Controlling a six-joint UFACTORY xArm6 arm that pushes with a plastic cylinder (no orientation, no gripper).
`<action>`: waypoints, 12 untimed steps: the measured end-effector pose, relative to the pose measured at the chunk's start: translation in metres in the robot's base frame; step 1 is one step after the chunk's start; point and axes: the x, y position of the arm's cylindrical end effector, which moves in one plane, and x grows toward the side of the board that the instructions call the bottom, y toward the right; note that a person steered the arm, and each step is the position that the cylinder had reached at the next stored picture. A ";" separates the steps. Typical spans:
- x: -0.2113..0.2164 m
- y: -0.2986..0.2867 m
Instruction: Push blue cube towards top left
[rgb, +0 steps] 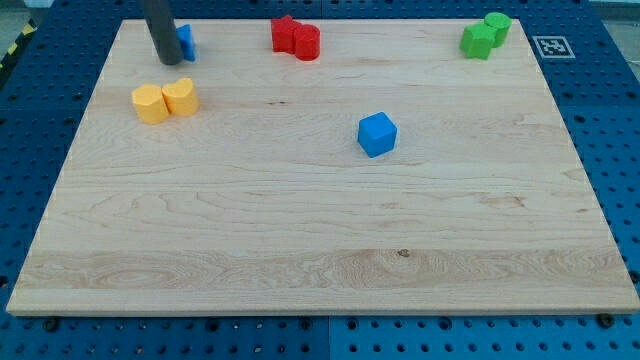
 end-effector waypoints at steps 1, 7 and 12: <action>0.004 0.019; 0.174 0.371; 0.157 0.287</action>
